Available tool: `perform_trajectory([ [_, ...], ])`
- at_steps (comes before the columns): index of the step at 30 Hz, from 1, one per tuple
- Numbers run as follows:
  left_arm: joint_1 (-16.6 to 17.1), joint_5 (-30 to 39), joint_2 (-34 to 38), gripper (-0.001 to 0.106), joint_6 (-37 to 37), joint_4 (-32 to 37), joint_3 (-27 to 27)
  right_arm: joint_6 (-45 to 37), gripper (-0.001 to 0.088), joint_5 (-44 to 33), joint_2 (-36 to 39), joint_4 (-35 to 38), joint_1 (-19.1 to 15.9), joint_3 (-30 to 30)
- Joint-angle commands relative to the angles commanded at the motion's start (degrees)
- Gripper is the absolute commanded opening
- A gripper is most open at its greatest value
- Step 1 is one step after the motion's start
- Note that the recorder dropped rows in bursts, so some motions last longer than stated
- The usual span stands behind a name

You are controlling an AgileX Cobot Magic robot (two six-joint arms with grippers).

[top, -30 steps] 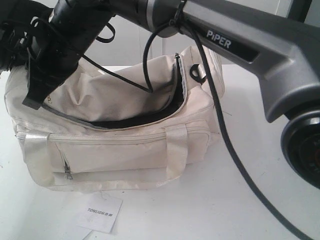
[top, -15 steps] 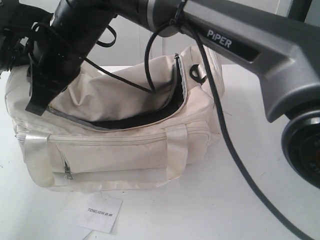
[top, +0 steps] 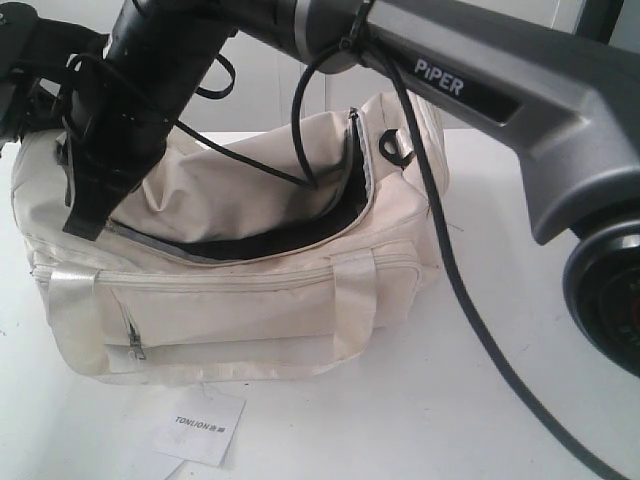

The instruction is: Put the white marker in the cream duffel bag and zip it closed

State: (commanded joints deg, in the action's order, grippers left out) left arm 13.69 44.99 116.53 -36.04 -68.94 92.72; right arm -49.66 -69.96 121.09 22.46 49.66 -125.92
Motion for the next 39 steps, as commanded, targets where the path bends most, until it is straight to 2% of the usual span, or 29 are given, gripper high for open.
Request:
perform_trajectory([
  [17, 0.0, 0.0, 0.0, 0.0, 0.0, 0.0, 0.0, -0.7, 0.0, 0.0, 0.0, 0.1, 0.0, 0.1],
  [39, 0.4, 0.0, 0.0, 0.0, 0.0, -0.1, 0.0, 4.9, 0.0, 0.0, -2.1, 0.2, 0.0, 2.7],
])
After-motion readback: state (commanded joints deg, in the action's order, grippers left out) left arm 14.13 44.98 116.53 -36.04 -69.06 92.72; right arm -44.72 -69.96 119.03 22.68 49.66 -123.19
